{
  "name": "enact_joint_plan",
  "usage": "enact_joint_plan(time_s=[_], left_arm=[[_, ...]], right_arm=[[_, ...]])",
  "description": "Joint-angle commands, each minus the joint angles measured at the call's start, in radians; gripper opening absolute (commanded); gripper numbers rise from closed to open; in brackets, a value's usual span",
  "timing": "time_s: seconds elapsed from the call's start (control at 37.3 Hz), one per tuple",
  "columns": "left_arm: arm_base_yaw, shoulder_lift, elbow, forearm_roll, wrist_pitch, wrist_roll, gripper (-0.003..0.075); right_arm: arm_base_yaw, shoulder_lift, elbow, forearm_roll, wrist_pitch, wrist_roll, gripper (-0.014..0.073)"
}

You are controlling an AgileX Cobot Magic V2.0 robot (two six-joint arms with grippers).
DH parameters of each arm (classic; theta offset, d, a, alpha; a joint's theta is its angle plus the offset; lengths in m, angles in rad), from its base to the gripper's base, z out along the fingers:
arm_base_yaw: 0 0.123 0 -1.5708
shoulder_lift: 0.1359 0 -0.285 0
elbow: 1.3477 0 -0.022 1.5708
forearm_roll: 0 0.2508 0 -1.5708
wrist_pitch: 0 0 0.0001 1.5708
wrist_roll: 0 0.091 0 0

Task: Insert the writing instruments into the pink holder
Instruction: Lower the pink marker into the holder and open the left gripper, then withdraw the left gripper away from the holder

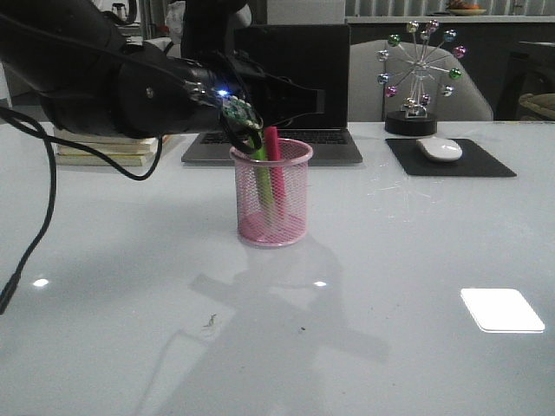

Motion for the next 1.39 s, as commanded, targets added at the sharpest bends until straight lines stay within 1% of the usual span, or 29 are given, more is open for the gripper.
enact_joint_plan(time_s=[0.0,0.24,0.35,0.43,0.62,0.83,0.97,1.07,1.29,1.37], left_arm=[[-0.007,-0.057,-0.029,0.011,-0.124,-0.013,0.0375],[0.018,-0.107,-0.029,0.030,-0.140,0.010,0.0375],[0.044,-0.163,-0.029,0.043,-0.114,0.074,0.0375],[0.073,-0.226,-0.029,0.043,-0.025,0.125,0.0375],[0.171,-0.363,-0.029,0.043,0.197,0.156,0.0374],[0.305,-0.492,-0.029,0.050,0.382,0.156,0.0374],[0.381,-0.566,-0.029,0.103,0.495,0.156,0.0369],[0.438,-0.630,-0.029,0.133,0.597,0.156,0.0341],[0.535,-0.745,-0.027,0.133,0.785,0.156,0.0262],[0.565,-0.781,-0.010,0.133,0.823,0.156,0.0251]], right_arm=[[-0.004,-0.005,-0.027,-0.006,-0.069,-0.007,0.0381],[-0.004,-0.005,-0.027,-0.006,-0.069,-0.007,0.0381],[-0.004,-0.005,-0.027,-0.006,-0.069,-0.007,0.0381],[-0.004,-0.005,-0.027,-0.006,-0.069,-0.007,0.0381],[-0.004,-0.005,-0.027,-0.006,-0.069,-0.007,0.0381],[-0.004,-0.005,-0.027,-0.006,-0.069,-0.007,0.0381],[-0.004,-0.005,-0.027,-0.006,-0.069,-0.007,0.0381],[-0.004,-0.005,-0.027,-0.006,-0.069,-0.007,0.0381],[-0.004,-0.005,-0.027,-0.006,-0.069,-0.007,0.0381],[-0.004,-0.005,-0.027,-0.006,-0.069,-0.007,0.0381]])
